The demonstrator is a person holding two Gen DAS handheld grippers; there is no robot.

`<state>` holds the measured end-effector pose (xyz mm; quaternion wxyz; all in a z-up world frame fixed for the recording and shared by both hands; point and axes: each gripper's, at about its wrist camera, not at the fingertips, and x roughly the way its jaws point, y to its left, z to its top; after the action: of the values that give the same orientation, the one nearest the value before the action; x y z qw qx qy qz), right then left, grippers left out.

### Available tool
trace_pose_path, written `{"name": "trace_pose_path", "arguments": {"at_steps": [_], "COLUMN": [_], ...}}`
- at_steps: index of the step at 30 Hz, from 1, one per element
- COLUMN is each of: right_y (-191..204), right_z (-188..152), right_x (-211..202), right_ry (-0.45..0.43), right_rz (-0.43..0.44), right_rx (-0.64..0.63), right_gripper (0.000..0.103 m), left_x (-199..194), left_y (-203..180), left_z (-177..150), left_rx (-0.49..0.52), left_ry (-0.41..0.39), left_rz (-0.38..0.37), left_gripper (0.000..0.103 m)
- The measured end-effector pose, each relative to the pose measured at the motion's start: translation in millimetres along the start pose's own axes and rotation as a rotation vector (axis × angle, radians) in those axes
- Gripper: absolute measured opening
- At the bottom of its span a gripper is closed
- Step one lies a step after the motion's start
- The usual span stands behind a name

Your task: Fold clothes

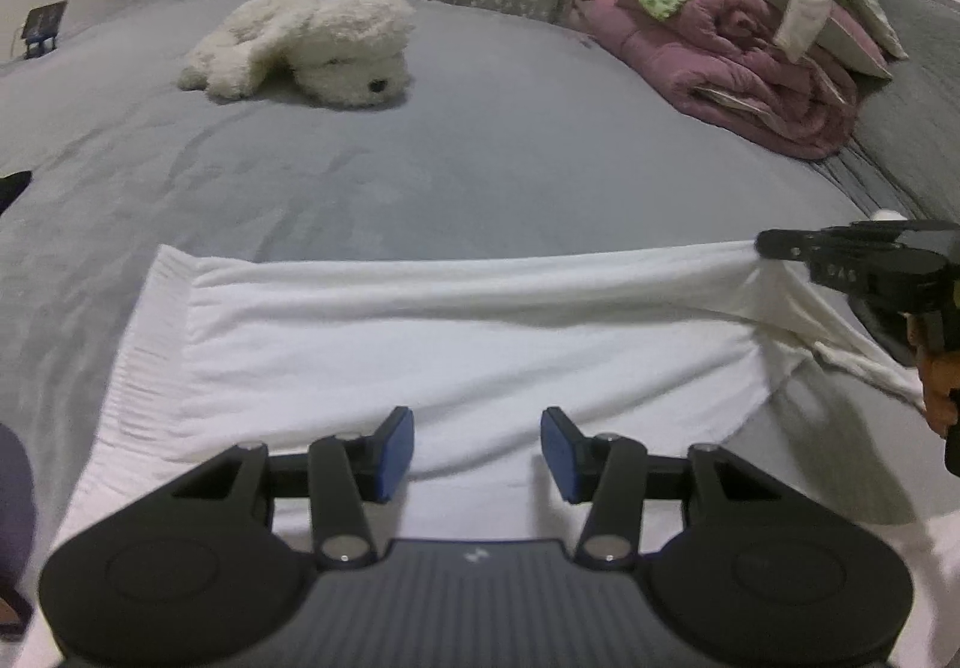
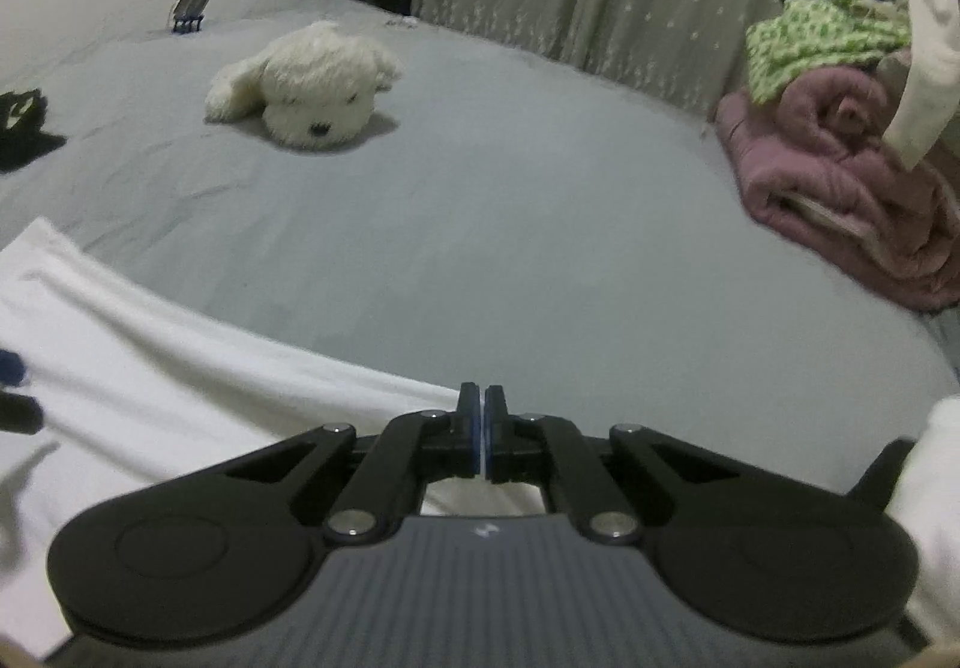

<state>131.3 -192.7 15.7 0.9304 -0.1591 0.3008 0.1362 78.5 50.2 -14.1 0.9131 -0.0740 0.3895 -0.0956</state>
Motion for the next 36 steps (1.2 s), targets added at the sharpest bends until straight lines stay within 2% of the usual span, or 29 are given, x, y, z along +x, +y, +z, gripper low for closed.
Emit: {"name": "trace_pose_path", "arguments": {"at_steps": [6,14,19,21,22,25,26,27,31,32,33,36], "right_y": [-0.5,9.0,8.3,2.9,-1.1,-17.2,-22.9,-27.5,-32.4,-30.4,-27.6,-14.0], "right_z": [12.5,2.3,-5.2,-2.3,-0.6,3.3,3.7,3.8,1.9,-0.6,-4.1,-10.1], "right_x": [34.7,81.7,87.9,83.4,80.0,66.5,62.5,59.6,61.4,65.3,69.0,70.8], "right_ry": [0.011,0.059,0.042,0.042,0.042,0.031,0.028,0.028,0.07,0.09,0.105,0.094], "right_rz": [-0.038,-0.067,-0.071,-0.042,-0.019,0.047,0.064,0.082,0.11,0.103,0.097,0.075], "right_rx": [-0.011,-0.031,0.013,0.04,0.064,0.142,0.163,0.181,0.184,0.176,0.173,0.145], "right_gripper": [0.0,0.0,0.003,0.005,0.007,0.021,0.038,0.047,0.047,0.045,0.025,0.004], "left_x": [3.6,20.3,26.1,23.6,21.7,20.0,23.1,26.2,34.9,35.6,36.9,40.9], "left_y": [24.3,53.2,56.3,55.1,55.2,57.7,60.0,62.3,64.0,64.3,65.3,66.0], "left_z": [18.3,15.1,15.8,19.0,20.9,26.1,26.4,26.7,24.4,23.9,23.1,20.5], "left_rx": [-0.013,-0.07,-0.07,-0.066,-0.064,-0.058,-0.061,-0.064,-0.041,-0.044,-0.048,-0.04], "left_ry": [-0.053,-0.088,-0.109,-0.129,-0.148,-0.187,-0.176,-0.166,-0.152,-0.156,-0.16,-0.174], "left_rz": [0.095,0.175,0.194,0.213,0.226,0.279,0.302,0.326,0.389,0.397,0.409,0.45], "left_gripper": [0.048,0.047,0.047,0.047,0.047,0.048,0.048,0.048,0.048,0.047,0.047,0.027]}}
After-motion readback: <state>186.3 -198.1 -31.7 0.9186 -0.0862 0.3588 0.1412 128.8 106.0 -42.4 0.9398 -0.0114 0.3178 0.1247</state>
